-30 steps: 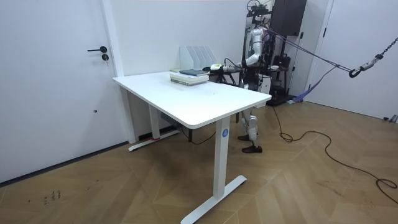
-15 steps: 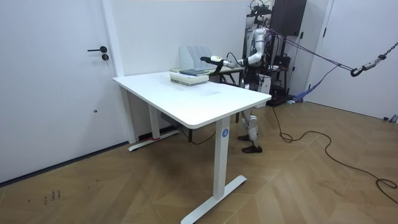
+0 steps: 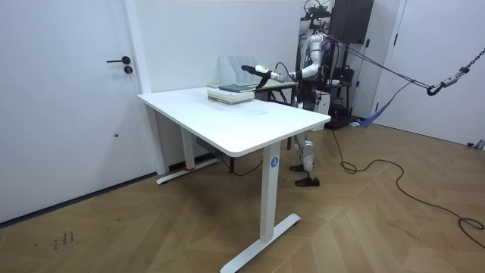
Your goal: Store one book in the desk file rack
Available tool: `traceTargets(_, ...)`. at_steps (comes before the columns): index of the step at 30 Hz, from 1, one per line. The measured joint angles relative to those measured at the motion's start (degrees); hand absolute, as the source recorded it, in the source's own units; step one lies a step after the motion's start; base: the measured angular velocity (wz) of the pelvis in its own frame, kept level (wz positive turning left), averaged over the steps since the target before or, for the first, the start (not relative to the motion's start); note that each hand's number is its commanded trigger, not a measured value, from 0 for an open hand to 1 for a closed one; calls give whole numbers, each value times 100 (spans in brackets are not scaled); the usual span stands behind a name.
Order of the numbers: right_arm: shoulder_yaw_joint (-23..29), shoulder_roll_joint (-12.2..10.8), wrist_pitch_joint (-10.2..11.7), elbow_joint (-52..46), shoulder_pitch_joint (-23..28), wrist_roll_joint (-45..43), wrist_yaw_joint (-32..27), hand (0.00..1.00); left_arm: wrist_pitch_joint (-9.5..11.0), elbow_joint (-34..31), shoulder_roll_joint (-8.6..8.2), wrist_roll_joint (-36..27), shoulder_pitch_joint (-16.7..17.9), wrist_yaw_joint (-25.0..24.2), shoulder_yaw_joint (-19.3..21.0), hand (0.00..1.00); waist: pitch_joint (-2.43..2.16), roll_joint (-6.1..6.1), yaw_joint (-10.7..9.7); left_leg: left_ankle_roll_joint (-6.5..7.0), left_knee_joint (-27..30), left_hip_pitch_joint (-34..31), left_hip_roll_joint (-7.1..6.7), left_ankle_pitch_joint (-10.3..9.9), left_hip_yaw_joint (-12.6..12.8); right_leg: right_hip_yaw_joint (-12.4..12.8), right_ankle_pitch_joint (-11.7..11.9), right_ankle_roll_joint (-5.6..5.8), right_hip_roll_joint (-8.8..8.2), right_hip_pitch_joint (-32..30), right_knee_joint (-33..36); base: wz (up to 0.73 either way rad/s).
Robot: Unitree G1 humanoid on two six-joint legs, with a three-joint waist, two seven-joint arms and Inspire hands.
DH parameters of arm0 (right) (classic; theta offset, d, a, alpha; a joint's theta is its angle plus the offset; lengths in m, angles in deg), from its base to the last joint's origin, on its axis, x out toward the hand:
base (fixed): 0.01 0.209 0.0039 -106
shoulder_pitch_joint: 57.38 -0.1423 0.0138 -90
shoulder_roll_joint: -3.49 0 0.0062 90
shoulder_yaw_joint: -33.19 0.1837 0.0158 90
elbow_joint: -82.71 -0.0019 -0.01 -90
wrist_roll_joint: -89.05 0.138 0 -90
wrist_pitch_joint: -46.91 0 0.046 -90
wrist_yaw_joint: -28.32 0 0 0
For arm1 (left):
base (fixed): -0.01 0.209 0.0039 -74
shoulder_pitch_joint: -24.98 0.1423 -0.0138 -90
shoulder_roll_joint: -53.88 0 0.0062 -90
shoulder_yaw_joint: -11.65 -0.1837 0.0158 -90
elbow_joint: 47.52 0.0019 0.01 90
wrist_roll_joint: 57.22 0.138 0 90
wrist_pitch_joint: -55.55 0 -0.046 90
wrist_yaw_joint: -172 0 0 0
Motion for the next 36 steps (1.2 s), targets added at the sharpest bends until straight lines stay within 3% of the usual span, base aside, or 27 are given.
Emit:
traceTargets(12, 112, 32, -60, -6, 25, 73, -35, 0, -108, 4, 15, -171, -27, 141, 172, 0, -15, 22, -19, 0, -2, -2, -1, 0, -15, 16, 4, 0, 3, -4, -6, 0)
traceTargets(18, 173, 32, -182, -10, 119, 127, -25, 0, -270, 110, 106, -389, -72, 135, 173, 0, -8, 68, -33, 0, 0, -3, 1, 0, -11, 17, 6, -2, 3, -6, 8, 0)
traceTargets(22, 223, 34, -248, -10, 156, 122, 27, 0, -397, 400, 200, -399, -292, 104, 188, 0, -6, 110, -32, 0, -1, -6, 5, 0, -5, 20, 18, -5, 10, -7, 8, 0)
traceTargets(36, 219, 38, -386, -9, 135, 105, 85, 0, -731, 822, 201, -581, -456, -43, 483, 0, -2, 113, -20, 0, 0, -11, 10, 0, 8, 97, 25, -9, 25, -59, 22, -3)
